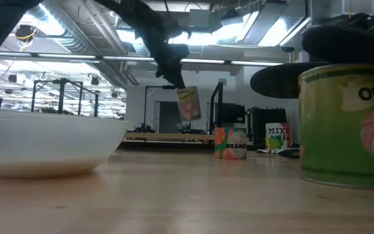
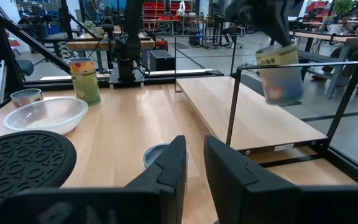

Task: Pick and place cans onto a shelf
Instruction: Put the canned peaches on the shelf

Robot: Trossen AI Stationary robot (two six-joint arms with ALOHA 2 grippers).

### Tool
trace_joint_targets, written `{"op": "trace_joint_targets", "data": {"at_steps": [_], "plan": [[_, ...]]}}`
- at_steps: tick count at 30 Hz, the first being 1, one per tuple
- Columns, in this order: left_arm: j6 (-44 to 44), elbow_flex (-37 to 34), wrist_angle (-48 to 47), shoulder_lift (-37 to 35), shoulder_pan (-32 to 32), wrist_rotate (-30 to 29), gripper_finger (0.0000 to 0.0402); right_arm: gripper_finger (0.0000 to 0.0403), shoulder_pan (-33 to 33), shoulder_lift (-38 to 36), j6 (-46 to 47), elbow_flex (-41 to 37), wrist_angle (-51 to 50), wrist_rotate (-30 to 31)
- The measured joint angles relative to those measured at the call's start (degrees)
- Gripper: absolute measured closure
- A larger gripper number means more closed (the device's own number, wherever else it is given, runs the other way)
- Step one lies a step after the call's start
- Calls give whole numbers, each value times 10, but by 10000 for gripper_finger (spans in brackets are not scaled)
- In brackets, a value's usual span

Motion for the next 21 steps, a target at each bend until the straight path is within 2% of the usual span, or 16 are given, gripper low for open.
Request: {"op": "trace_joint_targets", "data": {"at_steps": [8,21], "plan": [[-1,0,4,25,-2,0,401,339,0,0,0,0,0,0],[-30,0,4,27,-3,-2,401,339,0,0,0,0,0,0]]}}
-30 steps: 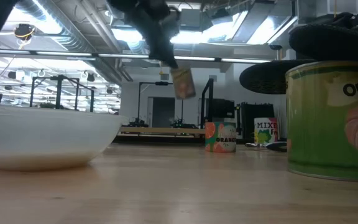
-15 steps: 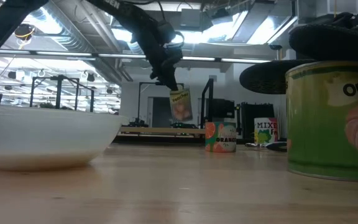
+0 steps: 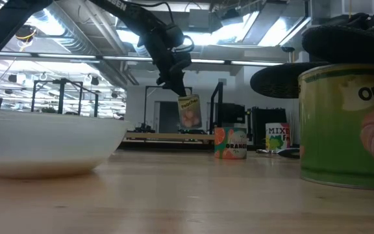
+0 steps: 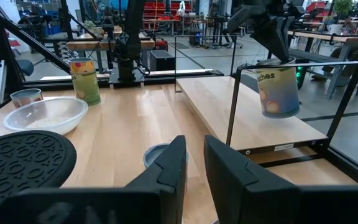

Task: Pick and place cans onto a shelf
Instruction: Put the canned peaches on the shelf

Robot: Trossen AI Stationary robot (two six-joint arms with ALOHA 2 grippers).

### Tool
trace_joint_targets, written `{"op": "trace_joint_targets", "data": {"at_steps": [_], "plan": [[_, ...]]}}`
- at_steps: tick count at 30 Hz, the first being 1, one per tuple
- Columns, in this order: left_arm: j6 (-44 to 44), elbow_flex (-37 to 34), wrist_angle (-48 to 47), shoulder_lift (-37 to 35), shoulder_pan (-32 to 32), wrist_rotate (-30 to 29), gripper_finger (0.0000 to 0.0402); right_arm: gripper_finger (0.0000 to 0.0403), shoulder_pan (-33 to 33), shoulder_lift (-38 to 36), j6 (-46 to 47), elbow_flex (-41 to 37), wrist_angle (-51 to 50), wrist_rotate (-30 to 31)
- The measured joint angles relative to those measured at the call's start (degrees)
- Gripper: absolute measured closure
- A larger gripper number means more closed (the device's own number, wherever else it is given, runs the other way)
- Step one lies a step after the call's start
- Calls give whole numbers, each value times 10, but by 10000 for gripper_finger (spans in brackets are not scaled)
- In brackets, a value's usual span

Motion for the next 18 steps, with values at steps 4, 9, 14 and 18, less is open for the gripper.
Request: {"op": "trace_joint_targets", "data": {"at_steps": [4,9,14,18], "plan": [[0,0,0,0,-5,-1,401,339,0,0,0,0,0,0],[-1,0,2,1,-8,-1,401,339,0,0,0,0,0,0],[-10,-2,2,9,-15,-11,401,339,0,0,0,0,0,0],[-11,-1,9,13,-18,-18,401,339,0,0,0,0,0,0]]}}
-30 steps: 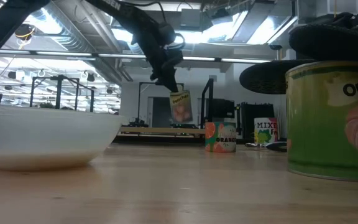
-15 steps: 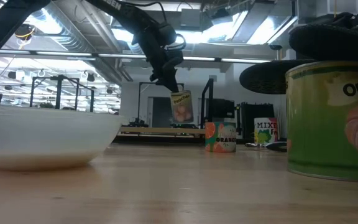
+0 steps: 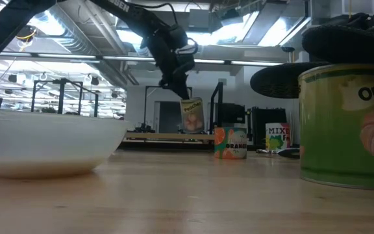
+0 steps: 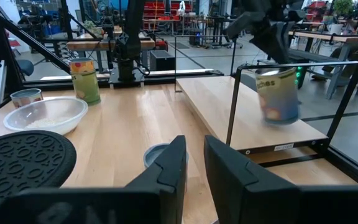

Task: Pick and place cans onto a shelf
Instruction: Put the canned peaches on the shelf

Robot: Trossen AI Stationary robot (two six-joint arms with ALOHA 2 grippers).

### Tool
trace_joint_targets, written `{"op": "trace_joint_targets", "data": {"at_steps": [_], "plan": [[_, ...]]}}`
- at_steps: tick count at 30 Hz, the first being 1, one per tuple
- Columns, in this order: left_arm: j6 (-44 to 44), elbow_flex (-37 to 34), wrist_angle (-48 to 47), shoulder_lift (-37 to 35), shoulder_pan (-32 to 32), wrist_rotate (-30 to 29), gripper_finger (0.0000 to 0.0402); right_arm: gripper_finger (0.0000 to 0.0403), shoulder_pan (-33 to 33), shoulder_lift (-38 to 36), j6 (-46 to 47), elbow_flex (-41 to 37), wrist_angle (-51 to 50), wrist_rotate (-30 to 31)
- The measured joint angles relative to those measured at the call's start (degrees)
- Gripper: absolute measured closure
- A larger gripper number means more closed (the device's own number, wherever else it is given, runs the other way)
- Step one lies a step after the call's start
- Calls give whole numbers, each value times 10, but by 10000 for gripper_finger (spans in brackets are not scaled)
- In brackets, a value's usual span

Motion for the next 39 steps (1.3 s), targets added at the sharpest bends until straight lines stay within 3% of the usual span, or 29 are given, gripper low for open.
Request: {"op": "trace_joint_targets", "data": {"at_steps": [22,39], "plan": [[-16,0,2,0,0,-28,401,339,0,0,0,0,0,0],[-14,0,2,0,0,-32,368,339,0,0,0,0,0,0]]}}
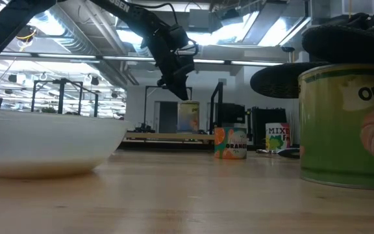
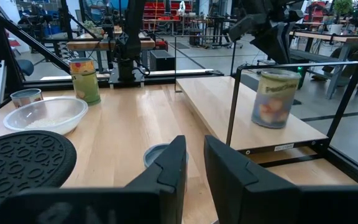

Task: Pick and place cans onto a shelf
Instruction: Put the canned peaches on the shelf

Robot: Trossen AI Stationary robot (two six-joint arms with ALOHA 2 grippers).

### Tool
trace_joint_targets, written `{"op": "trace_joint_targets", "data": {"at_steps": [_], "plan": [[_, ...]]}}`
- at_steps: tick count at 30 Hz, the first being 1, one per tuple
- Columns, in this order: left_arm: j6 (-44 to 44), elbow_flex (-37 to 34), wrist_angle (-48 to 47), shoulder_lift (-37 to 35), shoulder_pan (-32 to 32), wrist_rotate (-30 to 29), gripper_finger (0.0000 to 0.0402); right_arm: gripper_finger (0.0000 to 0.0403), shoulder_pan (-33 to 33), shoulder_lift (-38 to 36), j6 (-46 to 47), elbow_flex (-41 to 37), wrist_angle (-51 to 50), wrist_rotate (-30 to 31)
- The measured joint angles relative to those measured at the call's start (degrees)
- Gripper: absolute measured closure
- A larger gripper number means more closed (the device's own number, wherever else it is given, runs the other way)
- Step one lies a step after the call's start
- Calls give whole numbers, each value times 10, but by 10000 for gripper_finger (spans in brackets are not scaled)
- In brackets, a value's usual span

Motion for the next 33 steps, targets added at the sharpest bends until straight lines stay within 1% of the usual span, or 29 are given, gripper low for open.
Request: {"op": "trace_joint_targets", "data": {"at_steps": [8,20,29,33], "plan": [[0,0,3,0,0,-10,354,339,0,0,0,0,0,0],[0,0,31,0,-5,-10,294,339,0,0,0,0,0,0],[-1,-9,29,-1,-19,-10,291,339,0,0,0,0,0,0],[-32,-22,25,-1,-20,-16,291,339,0,0,0,0,0,0]]}}
